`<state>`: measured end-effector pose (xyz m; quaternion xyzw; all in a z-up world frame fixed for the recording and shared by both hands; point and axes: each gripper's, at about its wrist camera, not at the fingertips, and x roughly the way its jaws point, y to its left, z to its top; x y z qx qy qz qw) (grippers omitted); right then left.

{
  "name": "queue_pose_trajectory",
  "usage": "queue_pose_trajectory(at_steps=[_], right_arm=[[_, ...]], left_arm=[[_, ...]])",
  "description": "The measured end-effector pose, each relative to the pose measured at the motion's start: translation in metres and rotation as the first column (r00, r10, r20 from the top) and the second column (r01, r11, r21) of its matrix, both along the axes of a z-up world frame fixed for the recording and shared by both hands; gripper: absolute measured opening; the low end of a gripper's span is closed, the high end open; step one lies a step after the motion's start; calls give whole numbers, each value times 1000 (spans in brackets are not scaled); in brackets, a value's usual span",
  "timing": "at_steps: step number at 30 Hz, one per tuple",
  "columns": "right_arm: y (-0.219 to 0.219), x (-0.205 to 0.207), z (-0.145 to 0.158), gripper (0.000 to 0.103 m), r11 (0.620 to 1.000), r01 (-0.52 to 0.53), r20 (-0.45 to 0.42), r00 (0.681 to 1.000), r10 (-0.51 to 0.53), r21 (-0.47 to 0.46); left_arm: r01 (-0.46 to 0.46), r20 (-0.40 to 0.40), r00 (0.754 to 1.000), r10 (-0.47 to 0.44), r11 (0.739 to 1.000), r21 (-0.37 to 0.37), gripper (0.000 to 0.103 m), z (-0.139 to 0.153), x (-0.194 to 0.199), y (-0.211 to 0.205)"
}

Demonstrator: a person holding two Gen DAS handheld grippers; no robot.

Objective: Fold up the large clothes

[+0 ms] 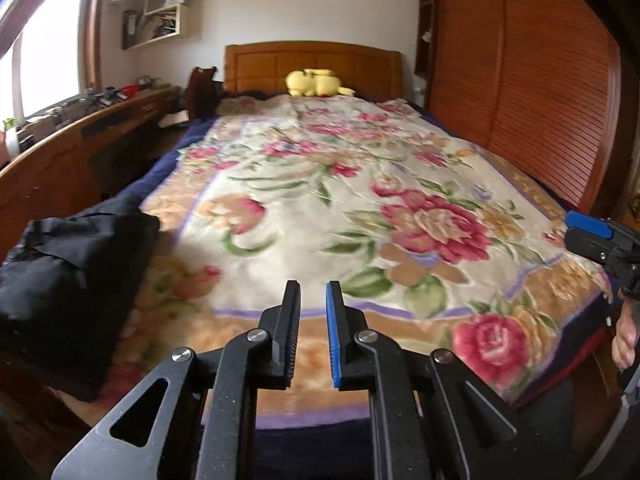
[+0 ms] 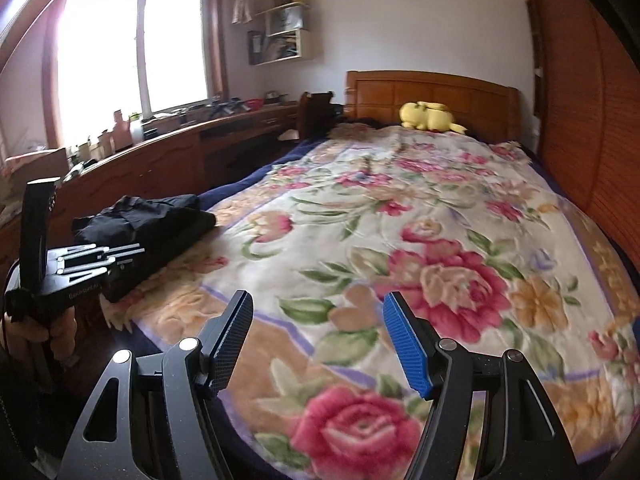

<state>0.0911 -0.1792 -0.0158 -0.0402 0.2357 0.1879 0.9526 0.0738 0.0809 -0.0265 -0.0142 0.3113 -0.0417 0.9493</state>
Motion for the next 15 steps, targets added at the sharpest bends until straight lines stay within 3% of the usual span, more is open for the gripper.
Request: queue_pose_trajectory(at_steps=[10, 15], right_arm=[[-29, -24, -12, 69, 988, 157, -22, 987, -157, 5], [-44, -44, -7, 69, 974, 219, -1, 976, -220, 62]], left_arm=[[46, -8, 999, -46, 999, -23, 13, -7, 1, -61], [43, 41, 998, -43, 999, 2, 13, 2, -14, -83]])
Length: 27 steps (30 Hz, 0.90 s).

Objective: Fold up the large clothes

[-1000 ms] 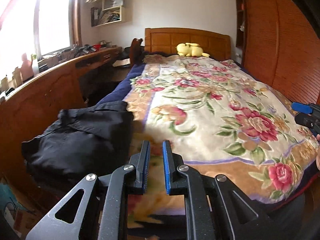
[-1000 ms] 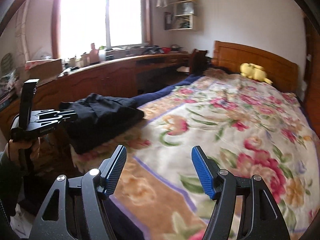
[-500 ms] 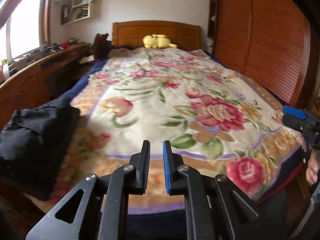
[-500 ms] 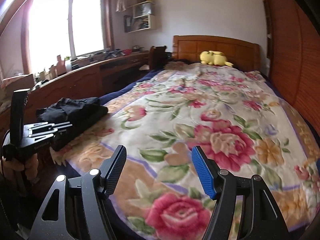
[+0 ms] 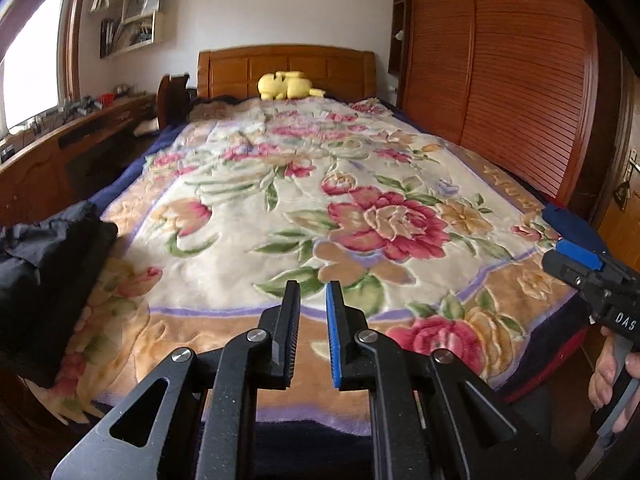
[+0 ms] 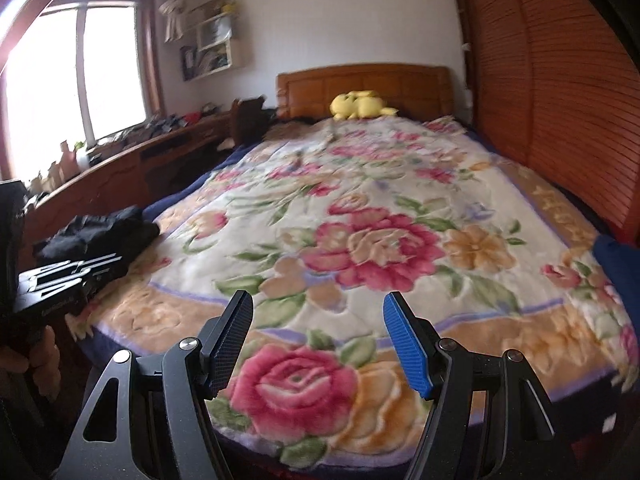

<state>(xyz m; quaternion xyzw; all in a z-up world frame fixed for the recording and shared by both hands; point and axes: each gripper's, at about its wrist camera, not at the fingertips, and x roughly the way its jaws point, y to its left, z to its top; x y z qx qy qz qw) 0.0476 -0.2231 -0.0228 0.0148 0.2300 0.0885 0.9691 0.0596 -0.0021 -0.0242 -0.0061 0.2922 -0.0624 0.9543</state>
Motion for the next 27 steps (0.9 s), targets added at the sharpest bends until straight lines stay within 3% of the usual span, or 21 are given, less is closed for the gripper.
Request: queue_pose_trajectory(at_steps=[12, 27], right_arm=[[3, -47, 35, 69, 998, 41, 106, 993, -46, 49], [4, -51, 19, 69, 998, 43, 113, 993, -47, 39]], left_arm=[[-13, 69, 998, 14, 1000, -15, 14, 19, -25, -5], [-17, 69, 997, 19, 1000, -22, 14, 20, -28, -2]])
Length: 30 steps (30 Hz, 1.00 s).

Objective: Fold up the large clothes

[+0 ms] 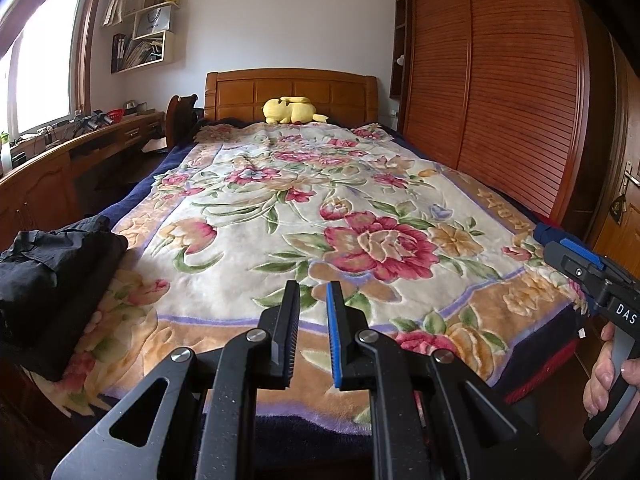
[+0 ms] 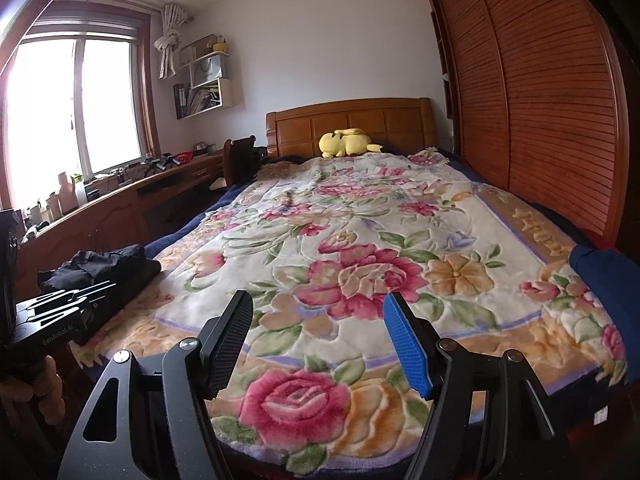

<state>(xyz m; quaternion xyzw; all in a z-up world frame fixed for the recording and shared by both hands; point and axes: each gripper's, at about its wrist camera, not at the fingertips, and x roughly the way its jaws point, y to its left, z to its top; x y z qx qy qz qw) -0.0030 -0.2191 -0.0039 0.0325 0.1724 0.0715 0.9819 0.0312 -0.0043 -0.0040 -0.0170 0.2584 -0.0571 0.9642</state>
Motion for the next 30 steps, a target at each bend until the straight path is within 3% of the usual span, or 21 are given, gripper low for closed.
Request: queue_pose_trajectory(at_steps=[30], right_arm=[[-4, 10, -2, 70, 1000, -23, -5, 1000, 23, -3]], left_arm=[[1, 7, 1000, -1, 1000, -4, 14, 4, -3, -3]])
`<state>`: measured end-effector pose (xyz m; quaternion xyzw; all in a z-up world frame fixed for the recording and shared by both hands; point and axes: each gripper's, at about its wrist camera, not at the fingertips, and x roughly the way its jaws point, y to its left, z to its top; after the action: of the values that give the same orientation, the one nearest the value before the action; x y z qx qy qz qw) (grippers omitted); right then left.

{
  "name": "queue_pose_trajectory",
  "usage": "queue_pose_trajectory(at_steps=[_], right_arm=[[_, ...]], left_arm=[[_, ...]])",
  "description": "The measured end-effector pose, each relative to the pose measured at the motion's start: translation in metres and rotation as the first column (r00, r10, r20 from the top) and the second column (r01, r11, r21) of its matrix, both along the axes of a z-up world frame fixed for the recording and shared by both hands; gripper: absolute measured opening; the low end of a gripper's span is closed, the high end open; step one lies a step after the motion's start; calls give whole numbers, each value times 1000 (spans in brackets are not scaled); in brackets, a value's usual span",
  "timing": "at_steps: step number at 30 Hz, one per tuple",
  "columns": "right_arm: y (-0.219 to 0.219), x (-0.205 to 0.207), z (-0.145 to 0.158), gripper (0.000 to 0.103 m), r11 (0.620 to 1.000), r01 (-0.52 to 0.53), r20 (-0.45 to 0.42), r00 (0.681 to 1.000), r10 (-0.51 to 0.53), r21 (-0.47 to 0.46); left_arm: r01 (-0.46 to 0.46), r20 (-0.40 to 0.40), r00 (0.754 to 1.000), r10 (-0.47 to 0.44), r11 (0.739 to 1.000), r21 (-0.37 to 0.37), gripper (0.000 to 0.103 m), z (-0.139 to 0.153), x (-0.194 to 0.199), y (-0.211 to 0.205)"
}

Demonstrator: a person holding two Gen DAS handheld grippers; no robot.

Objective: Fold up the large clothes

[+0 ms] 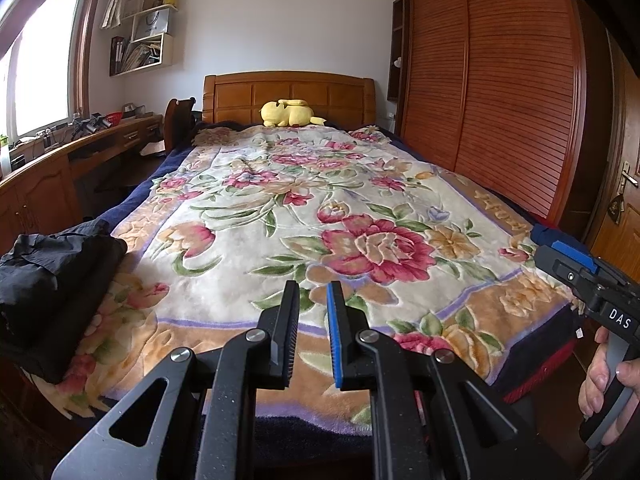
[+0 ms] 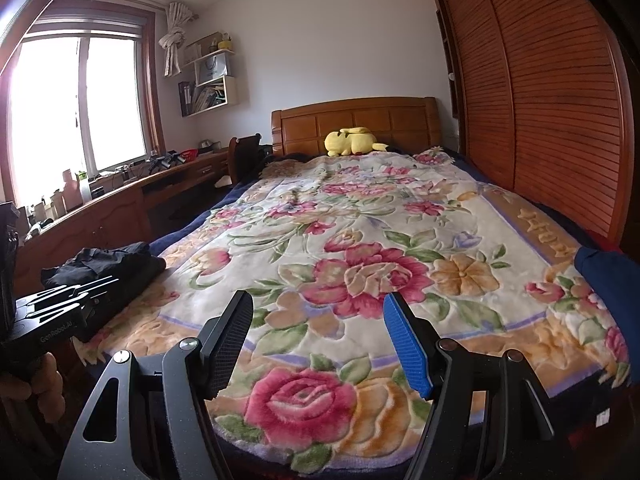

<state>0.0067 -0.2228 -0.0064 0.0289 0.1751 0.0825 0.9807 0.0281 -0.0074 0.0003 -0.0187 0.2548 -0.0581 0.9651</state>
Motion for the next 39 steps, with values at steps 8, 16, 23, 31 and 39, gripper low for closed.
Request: queue_pose_trajectory(at_steps=[8, 16, 23, 31, 39], right_arm=[[0, 0, 0, 70, 1000, -1, 1, 1000, 1, 0], [0, 0, -1, 70, 1000, -2, 4, 1000, 2, -2], [0, 0, -1, 70, 1000, 0, 3, 1000, 0, -3], [0, 0, -2, 70, 1000, -2, 6, 1000, 2, -4], [-1, 1, -2, 70, 1000, -2, 7, 1000, 3, -4]], left_arm=[[0, -1, 1000, 0, 1000, 1, 15, 0, 0, 0], [-1, 1, 1000, 1, 1000, 4, 15, 0, 0, 0], [1, 0, 1000, -1, 1000, 0, 15, -1, 0, 0], [1, 1, 1000, -1, 1000, 1, 15, 0, -1, 0], [1, 2, 1000, -1, 1000, 1, 15, -1, -1, 0]])
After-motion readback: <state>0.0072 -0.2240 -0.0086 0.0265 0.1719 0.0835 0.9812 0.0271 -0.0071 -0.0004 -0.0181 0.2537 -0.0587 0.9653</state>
